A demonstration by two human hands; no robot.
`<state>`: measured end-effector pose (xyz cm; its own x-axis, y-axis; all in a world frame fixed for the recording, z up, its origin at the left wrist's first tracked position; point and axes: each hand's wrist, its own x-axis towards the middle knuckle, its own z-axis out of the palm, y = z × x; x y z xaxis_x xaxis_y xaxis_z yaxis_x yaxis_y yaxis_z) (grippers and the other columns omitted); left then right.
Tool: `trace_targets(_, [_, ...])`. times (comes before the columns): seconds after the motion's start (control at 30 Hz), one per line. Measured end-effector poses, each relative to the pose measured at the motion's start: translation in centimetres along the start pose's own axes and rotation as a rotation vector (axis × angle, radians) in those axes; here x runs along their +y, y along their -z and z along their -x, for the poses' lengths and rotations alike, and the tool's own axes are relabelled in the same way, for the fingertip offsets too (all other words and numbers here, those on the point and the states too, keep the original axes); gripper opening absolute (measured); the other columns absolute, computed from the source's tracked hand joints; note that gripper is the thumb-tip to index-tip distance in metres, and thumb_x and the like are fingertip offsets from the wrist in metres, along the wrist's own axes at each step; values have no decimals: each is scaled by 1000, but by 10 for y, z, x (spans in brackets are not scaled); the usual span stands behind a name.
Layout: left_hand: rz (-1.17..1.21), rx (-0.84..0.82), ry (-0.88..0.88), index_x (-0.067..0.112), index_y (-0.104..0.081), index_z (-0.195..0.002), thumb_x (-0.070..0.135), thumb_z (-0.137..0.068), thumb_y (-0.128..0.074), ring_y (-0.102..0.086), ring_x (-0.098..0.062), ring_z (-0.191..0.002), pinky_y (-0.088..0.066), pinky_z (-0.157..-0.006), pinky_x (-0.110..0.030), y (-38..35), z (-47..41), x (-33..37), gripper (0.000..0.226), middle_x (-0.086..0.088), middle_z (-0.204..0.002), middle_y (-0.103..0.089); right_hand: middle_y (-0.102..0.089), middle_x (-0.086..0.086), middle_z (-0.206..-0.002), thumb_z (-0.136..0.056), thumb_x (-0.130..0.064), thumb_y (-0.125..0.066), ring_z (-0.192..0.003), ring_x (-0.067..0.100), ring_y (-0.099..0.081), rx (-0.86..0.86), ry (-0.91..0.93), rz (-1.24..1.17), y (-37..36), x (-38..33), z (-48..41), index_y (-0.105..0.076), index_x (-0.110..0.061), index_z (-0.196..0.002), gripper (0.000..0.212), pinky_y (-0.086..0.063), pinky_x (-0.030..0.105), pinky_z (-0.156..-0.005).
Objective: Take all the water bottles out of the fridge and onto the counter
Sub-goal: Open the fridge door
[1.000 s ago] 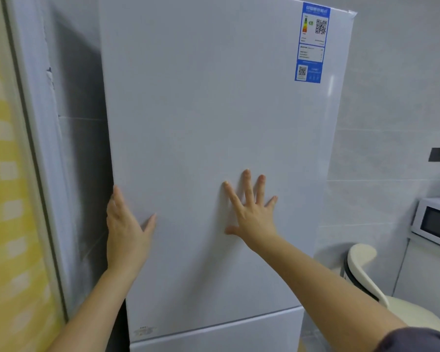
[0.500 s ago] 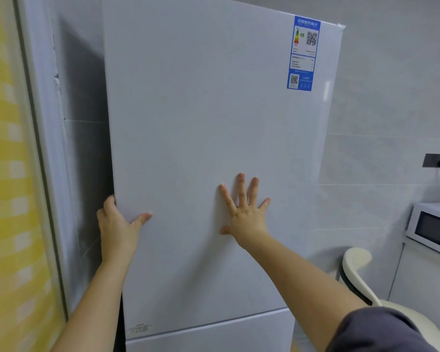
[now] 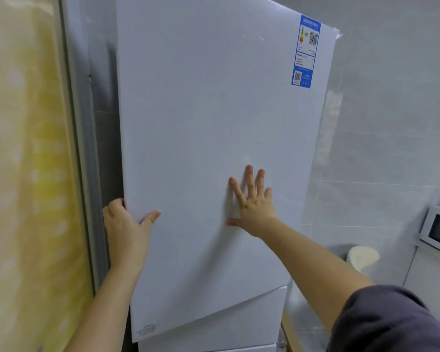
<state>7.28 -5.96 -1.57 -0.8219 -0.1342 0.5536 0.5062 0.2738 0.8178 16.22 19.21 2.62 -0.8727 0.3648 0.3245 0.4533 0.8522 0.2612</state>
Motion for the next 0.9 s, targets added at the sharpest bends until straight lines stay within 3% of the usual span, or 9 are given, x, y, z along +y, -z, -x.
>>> trace_targets(0.17, [-44,-13,-16,2,-43,-125,21,-82,-77,-51,-32,-107,-45,-82,-37,15,19,10,58,-16,-127,-44,57,15,-135,-85,-72,-49,-140,48,31,49,68,-40,5,9,18,48,-31,-130,115,-1,60,-119])
trace_targets(0.4, [-54,-76,-34,6,-48,-125,19,-86,-73,-50,-20,-95,-43,-78,-34,38,22,11,48,-10,-118,-52,35,18,-155,-95,-55,-52,-148,38,20,65,93,-108,18,12,39,25,-27,-151,99,-7,60,-119])
trace_targets(0.5, [-5,-118,-65,12,-54,-114,17,-87,-71,-53,-19,-95,-41,-76,-30,49,21,6,33,-3,-110,-55,28,15,-159,-97,-48,-51,-149,36,18,45,53,-237,25,-2,49,17,-23,-154,92,-8,59,-119])
trace_targets(0.6, [69,-212,-49,22,-53,-98,17,-88,-70,-53,-17,-105,-41,-83,-30,60,19,2,21,2,-122,-55,23,8,-162,-97,-48,-51,-150,34,16,59,31,-353,33,-22,62,12,-19,-155,91,-9,58,-119])
trace_targets(0.77, [219,-393,-55,27,-56,-87,15,-88,-71,-59,-6,-103,-47,-86,-24,79,23,0,19,10,-116,-63,16,2,-164,-99,-42,-52,-152,23,3,108,37,-654,45,-56,88,7,-24,-157,84,-16,52,-121])
trace_targets(0.9, [225,-466,-139,24,-58,-89,20,-86,-73,-55,-7,-112,-45,-93,-29,86,31,-4,16,15,-121,-60,15,-6,-164,-97,-41,-56,-151,16,-11,85,-11,-896,40,-74,112,1,-29,-157,84,-23,34,-118])
